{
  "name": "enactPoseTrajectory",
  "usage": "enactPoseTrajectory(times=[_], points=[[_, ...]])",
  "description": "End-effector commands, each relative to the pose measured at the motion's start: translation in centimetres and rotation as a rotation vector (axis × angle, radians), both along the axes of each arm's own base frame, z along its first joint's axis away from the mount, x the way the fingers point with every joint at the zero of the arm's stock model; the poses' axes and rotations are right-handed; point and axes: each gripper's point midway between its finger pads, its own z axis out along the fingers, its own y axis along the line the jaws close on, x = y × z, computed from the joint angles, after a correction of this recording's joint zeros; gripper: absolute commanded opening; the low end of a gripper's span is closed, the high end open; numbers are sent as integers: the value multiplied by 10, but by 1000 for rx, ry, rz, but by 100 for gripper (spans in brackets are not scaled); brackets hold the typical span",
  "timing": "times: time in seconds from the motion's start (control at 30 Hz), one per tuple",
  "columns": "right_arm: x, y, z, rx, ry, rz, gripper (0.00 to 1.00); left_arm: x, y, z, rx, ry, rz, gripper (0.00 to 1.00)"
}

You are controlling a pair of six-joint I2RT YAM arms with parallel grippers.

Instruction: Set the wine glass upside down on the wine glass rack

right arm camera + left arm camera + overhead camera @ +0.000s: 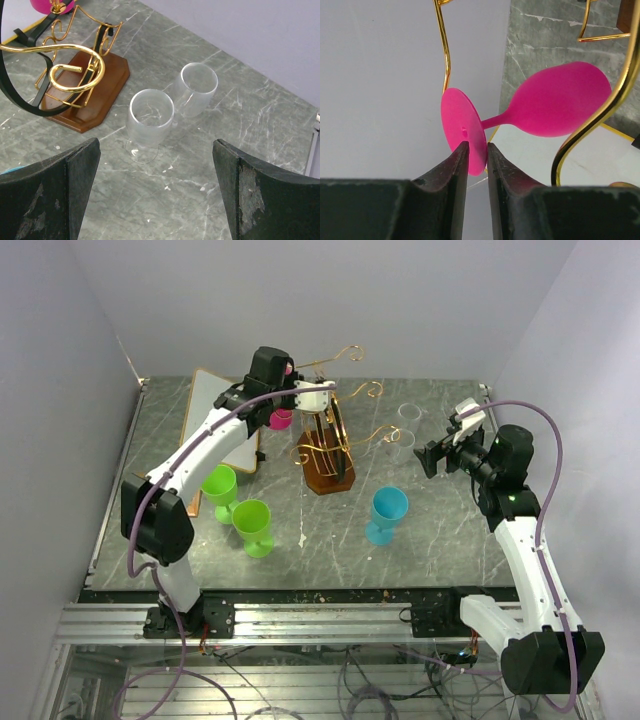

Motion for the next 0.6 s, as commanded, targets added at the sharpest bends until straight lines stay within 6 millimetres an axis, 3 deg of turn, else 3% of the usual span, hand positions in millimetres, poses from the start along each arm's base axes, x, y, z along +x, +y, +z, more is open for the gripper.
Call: enactPoseTrajectory(times=[0.0, 0.33, 0.57], points=[[-1, -2, 6, 10, -30, 0, 94, -12, -6, 20, -49, -23, -26, 33], [-2, -4, 7, 21, -32, -1, 94, -20, -2, 35, -72, -45, -24, 46], [-1, -5, 4, 24, -16, 1, 95, -32, 4, 43, -92, -56, -24, 67]])
